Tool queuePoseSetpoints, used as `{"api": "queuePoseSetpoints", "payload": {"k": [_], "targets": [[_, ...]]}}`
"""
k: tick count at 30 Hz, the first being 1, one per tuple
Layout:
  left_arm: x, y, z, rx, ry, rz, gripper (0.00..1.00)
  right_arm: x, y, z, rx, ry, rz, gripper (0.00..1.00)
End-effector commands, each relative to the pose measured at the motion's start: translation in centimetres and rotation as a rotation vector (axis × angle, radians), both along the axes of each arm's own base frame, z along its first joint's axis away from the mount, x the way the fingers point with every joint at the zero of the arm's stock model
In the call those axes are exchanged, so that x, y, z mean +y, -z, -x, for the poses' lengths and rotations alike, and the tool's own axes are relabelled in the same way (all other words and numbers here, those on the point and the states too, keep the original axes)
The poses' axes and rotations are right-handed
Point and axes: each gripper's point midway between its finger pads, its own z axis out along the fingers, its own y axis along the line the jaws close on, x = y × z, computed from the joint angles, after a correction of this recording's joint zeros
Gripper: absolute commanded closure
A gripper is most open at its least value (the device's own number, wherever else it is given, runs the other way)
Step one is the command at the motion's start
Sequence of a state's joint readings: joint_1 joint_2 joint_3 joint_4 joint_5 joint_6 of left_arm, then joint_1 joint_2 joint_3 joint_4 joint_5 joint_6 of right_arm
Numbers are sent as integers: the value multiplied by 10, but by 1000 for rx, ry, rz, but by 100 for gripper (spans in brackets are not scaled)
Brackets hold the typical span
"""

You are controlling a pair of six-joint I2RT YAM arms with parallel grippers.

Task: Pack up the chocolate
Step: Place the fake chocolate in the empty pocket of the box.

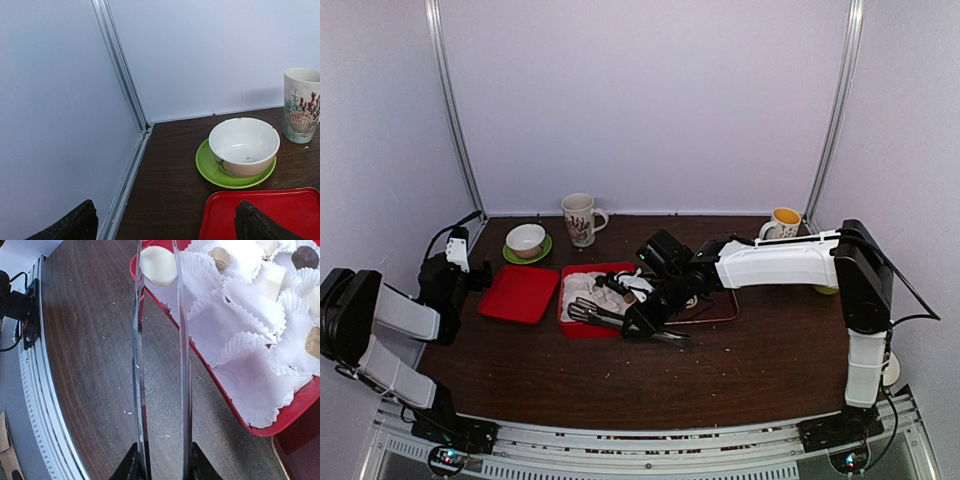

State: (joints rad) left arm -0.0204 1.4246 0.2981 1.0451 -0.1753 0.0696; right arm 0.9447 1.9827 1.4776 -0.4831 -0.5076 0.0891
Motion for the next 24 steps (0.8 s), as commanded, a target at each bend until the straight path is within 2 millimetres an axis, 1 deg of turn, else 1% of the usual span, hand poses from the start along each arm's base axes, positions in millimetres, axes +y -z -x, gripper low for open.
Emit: {"api": "queuePoseSetpoints", "payload": {"k": [1, 9, 16, 24], "targets": [[1, -8, 0, -31, 2, -4, 2, 13, -11, 0, 21, -17, -45, 72], [1, -8, 0, -32, 2, -4, 2, 16, -10, -2, 18, -14, -45, 71], [1, -8, 0, -31, 3, -4, 2, 15, -10, -2, 14, -15, -40, 68], [1, -8, 0, -31, 3, -4, 2, 15, -13, -4, 0, -12, -44, 63]]}}
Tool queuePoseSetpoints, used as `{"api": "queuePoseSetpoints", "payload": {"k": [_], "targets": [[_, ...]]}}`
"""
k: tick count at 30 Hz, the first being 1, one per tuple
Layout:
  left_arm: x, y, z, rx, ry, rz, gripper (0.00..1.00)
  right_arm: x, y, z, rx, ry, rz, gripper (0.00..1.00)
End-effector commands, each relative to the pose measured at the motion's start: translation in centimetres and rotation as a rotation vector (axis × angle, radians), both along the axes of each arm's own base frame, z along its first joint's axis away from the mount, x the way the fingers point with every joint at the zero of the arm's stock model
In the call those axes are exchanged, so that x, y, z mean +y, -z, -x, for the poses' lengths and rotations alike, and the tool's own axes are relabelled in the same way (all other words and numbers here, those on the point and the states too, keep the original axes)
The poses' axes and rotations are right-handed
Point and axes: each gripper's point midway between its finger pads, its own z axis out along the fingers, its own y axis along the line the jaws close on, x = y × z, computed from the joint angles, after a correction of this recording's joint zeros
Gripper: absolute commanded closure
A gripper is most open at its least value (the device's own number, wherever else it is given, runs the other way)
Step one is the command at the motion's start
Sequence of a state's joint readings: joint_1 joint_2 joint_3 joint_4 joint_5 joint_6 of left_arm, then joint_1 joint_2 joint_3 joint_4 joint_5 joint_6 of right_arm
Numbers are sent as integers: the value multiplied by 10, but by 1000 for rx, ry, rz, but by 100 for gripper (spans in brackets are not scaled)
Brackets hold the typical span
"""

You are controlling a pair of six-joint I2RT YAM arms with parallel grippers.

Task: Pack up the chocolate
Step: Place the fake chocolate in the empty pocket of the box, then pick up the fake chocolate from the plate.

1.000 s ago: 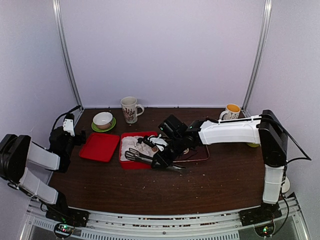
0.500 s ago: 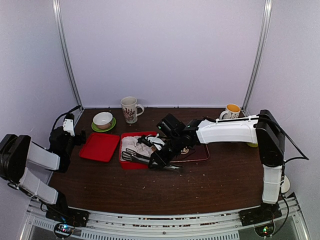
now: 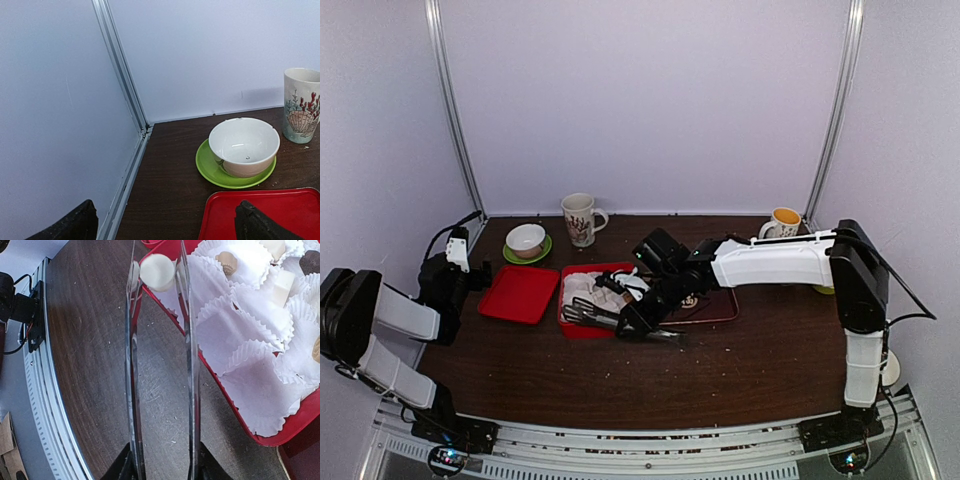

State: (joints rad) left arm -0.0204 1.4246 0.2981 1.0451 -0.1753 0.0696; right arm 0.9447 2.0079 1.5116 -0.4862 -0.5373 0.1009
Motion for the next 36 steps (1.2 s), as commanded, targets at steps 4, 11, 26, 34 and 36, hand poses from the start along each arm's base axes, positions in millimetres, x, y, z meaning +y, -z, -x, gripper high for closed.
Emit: {"api": "queuePoseSetpoints", "payload": {"k": [4, 11, 26, 34, 36], "targets": [[1, -8, 0, -31, 2, -4, 2, 6, -13, -5, -34, -2, -25, 61], [1, -8, 0, -33, 3, -4, 2, 3, -21, -8, -66, 12, -29, 60], [1, -8, 0, -31, 2, -4, 2, -53, -79, -43, -295, 257, -121, 63], [1, -8, 0, -33, 3, -3, 2, -127, -85, -66, -393, 491, -96, 63], [1, -8, 0, -31, 2, -4, 2, -143, -83, -69, -403, 538, -84, 63]]}}
